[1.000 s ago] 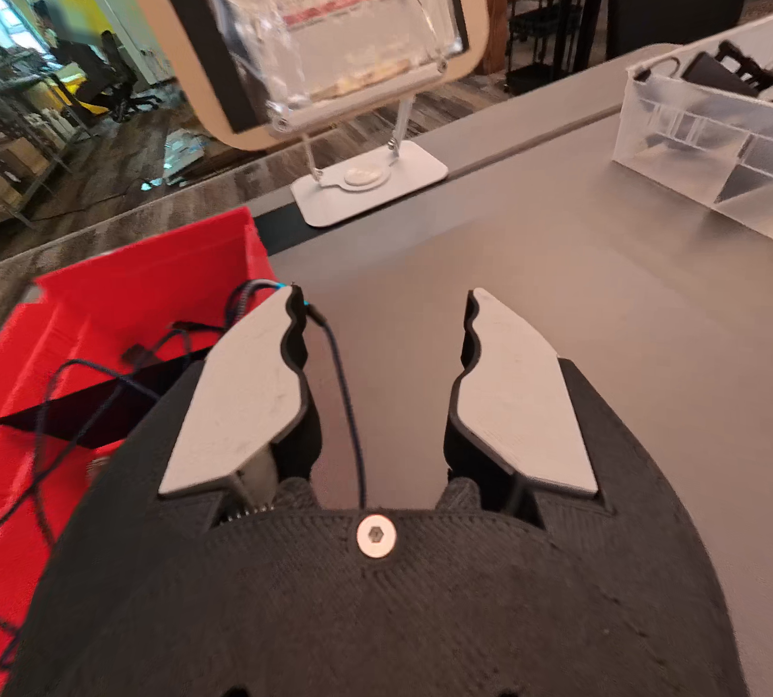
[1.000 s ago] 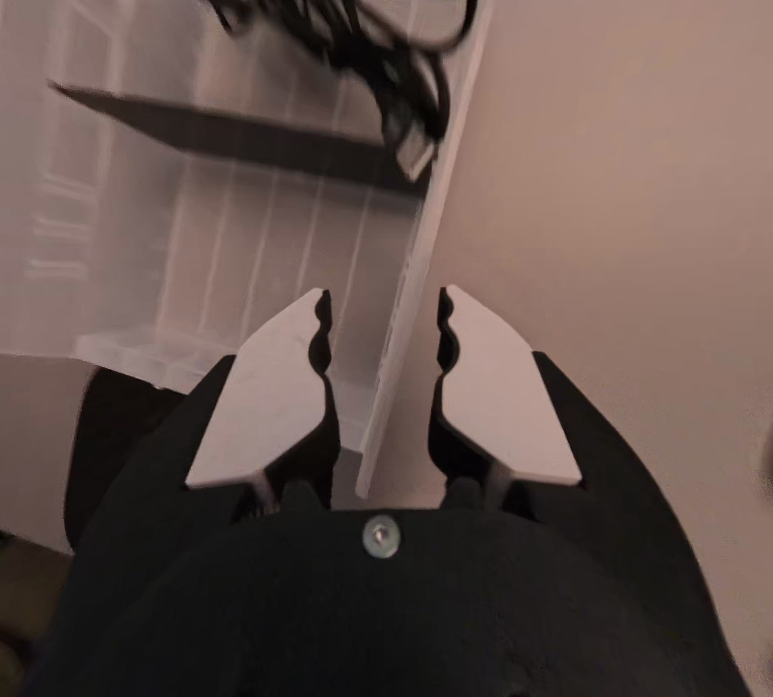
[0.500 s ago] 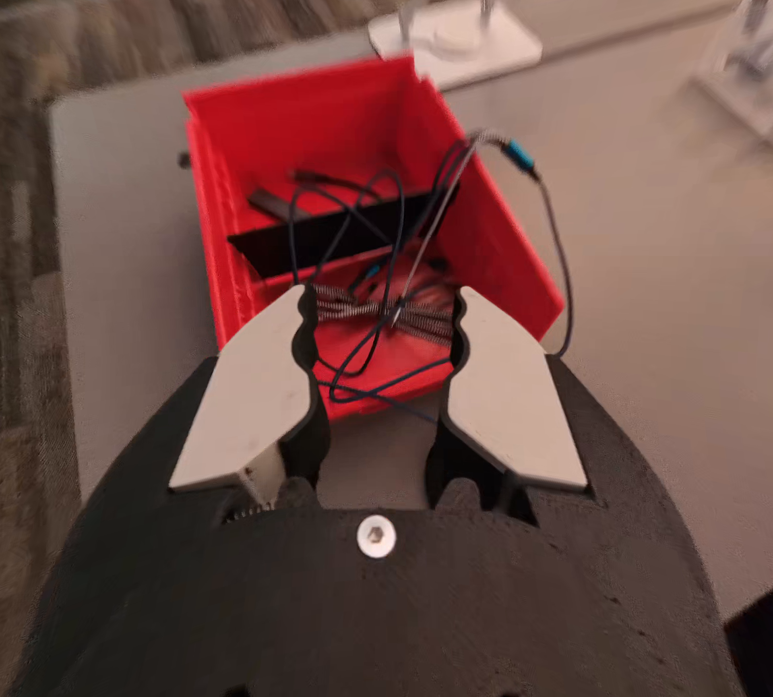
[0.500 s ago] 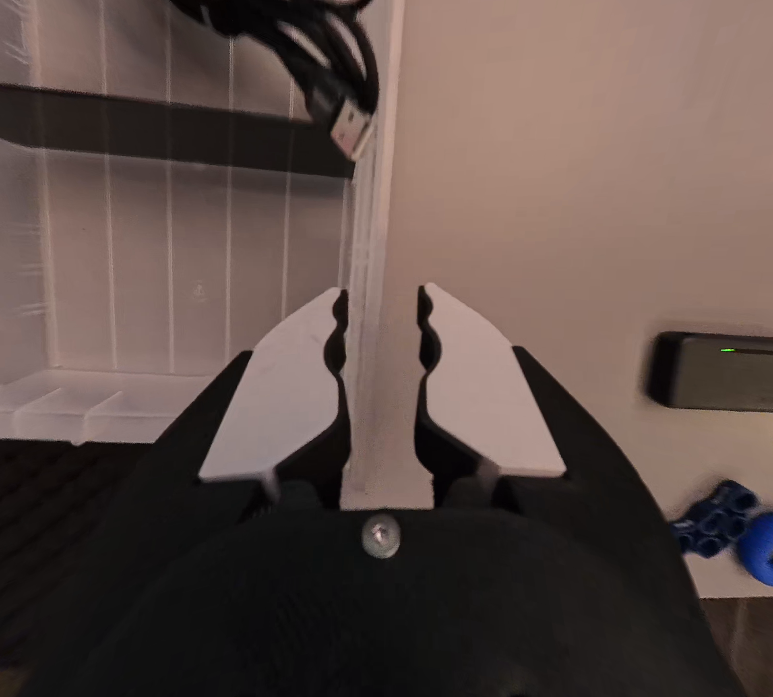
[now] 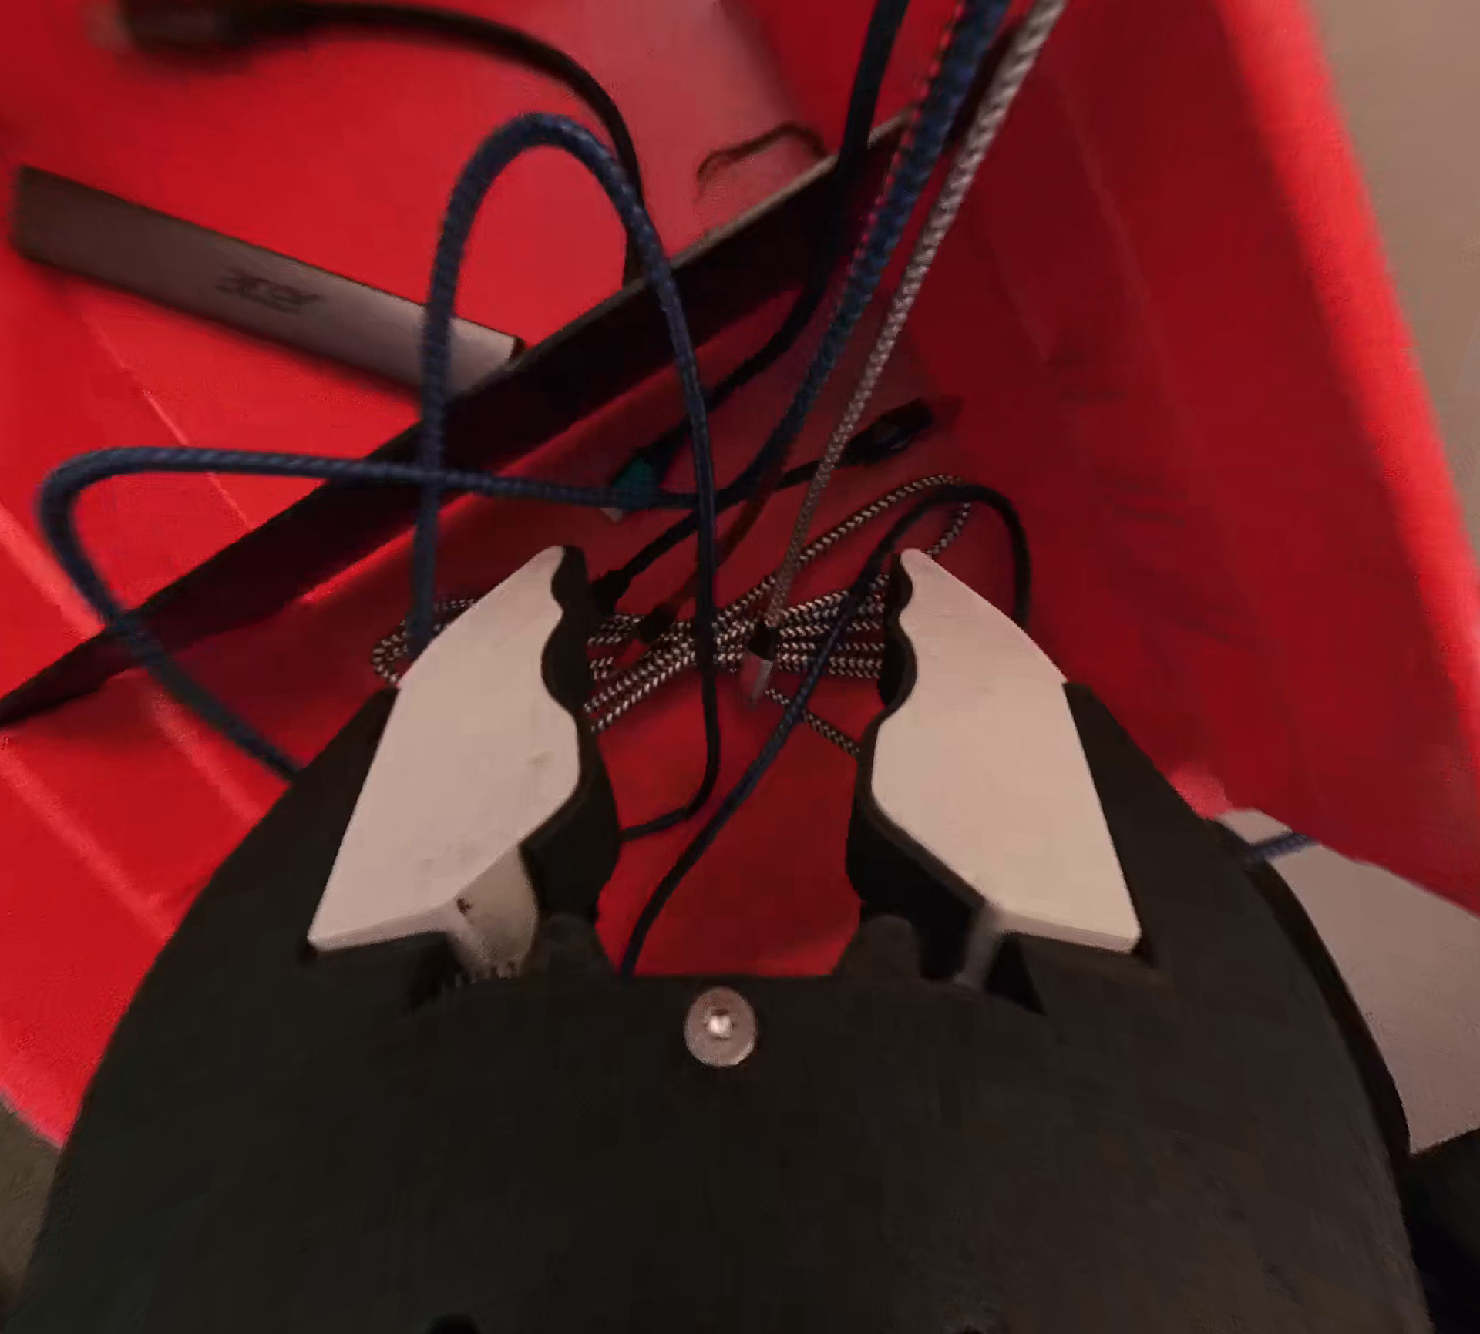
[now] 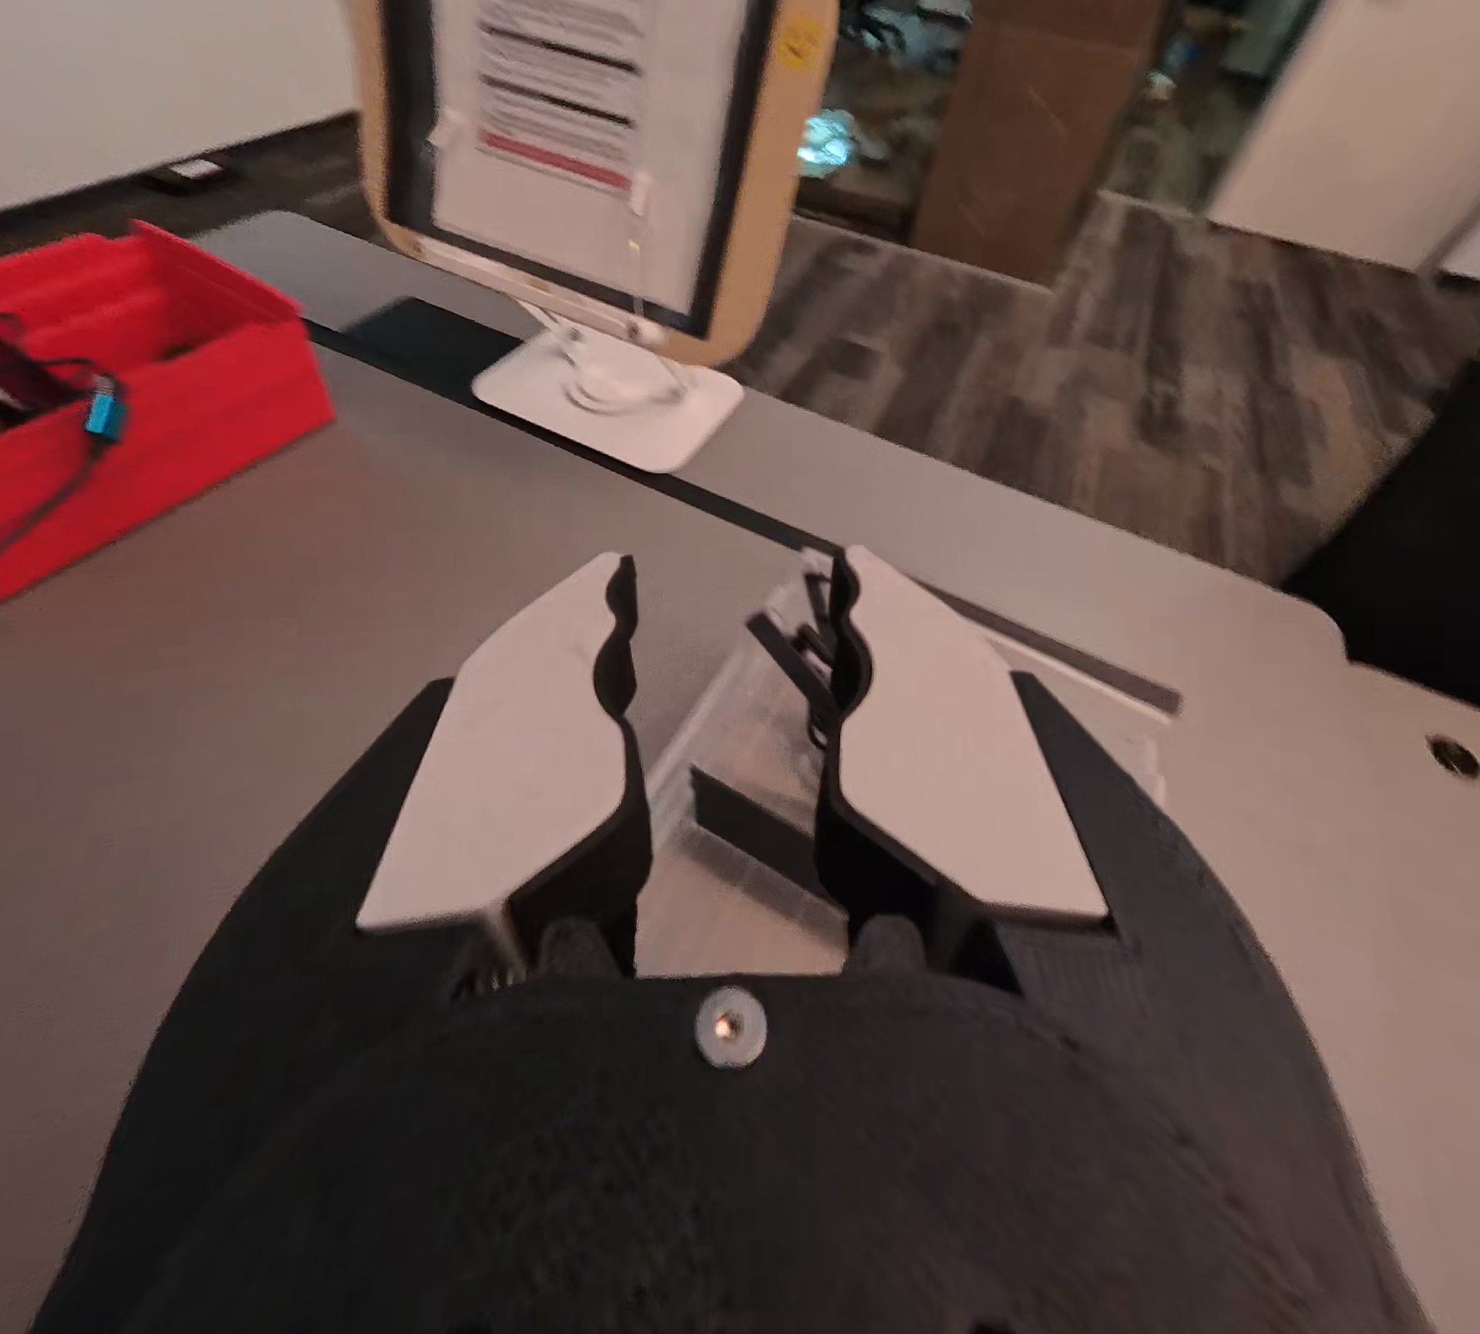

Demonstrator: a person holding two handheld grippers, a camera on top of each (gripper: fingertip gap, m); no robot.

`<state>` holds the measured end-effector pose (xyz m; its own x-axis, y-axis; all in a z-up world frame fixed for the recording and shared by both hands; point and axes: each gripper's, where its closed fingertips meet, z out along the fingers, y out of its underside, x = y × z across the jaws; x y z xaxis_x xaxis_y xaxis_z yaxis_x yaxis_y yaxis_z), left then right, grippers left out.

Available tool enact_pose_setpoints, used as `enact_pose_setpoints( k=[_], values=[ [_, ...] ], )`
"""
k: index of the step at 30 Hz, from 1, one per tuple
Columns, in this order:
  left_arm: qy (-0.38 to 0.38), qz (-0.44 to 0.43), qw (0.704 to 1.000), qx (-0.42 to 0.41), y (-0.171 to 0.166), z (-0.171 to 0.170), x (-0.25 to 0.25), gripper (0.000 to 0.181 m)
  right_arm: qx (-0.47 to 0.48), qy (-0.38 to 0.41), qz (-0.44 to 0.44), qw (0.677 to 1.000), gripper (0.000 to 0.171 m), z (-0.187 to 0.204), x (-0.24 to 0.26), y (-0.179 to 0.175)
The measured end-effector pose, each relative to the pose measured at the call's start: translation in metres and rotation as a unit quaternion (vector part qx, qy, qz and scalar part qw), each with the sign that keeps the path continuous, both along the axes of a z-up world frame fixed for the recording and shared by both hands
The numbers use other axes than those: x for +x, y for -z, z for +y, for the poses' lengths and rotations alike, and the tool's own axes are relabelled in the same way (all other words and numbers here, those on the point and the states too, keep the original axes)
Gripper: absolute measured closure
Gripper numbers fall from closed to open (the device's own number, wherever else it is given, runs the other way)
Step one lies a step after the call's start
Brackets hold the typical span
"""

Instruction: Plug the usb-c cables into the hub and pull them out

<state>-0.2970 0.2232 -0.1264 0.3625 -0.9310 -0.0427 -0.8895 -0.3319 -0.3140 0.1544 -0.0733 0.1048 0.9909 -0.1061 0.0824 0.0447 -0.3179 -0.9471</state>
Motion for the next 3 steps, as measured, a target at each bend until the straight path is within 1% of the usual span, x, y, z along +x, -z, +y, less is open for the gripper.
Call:
enact_pose_setpoints(
  k=[1,3],
  values=[
    [-0.001,0.018,1.000,-0.003,0.008,0.001,0.000,0.109,0.008,-0.017,-0.002,1.000,0.124,0.006,-0.008,-0.005],
    [0.002,0.038,0.999,0.001,0.019,0.004,0.002,0.113,0.010,-0.046,-0.010,0.999,0.124,0.016,-0.019,-0.010]
  ],
)
